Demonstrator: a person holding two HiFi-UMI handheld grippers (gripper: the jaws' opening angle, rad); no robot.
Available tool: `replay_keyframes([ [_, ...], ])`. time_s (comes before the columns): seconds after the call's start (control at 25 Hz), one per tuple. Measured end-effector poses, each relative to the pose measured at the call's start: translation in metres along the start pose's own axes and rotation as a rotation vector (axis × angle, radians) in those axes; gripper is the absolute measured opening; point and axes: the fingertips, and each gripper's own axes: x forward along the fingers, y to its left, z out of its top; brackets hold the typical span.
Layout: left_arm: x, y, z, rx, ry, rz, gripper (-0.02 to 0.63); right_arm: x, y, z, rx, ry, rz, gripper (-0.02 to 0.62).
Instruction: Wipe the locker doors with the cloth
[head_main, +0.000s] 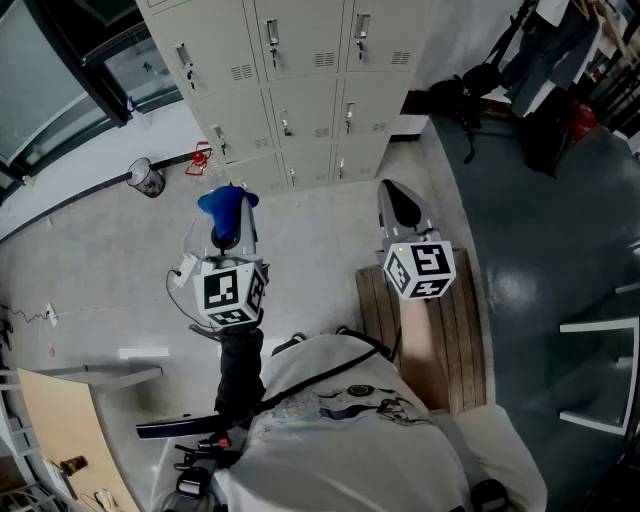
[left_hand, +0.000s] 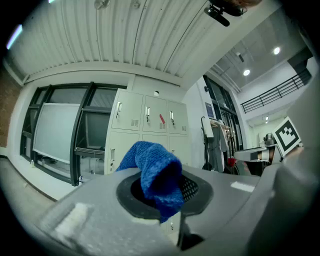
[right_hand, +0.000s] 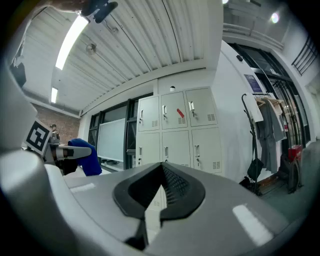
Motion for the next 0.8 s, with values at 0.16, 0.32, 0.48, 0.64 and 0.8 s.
replay_keyframes([
  [0.16,0.004,-0.009,-0.005,-0.002,0.007,0.003,0.035,0.000,-0.005,0.000,-0.007,-0.005,0.018,-0.005],
  [0.32,0.009,-0.019,-0.008,-0.004,0.018,-0.003,0.035,0.000,-0.008,0.001,0.001,-0.015,0.052,-0.003],
  [0.48,0.014,-0.032,-0.014,-0.009,0.040,-0.003,0.035,-0.001,-0.013,-0.002,-0.002,0.000,0.077,-0.002],
  [0.64,0.021,-0.052,-0.027,0.000,0.062,-0.008,0.035,-0.004,-0.023,-0.012,0.008,0.016,0.109,-0.002],
  [0.8,0.029,-0.067,-0.045,0.012,0.095,-0.033,0.035,-0.006,-0.040,-0.041,0.044,0.059,0.103,-0.003],
])
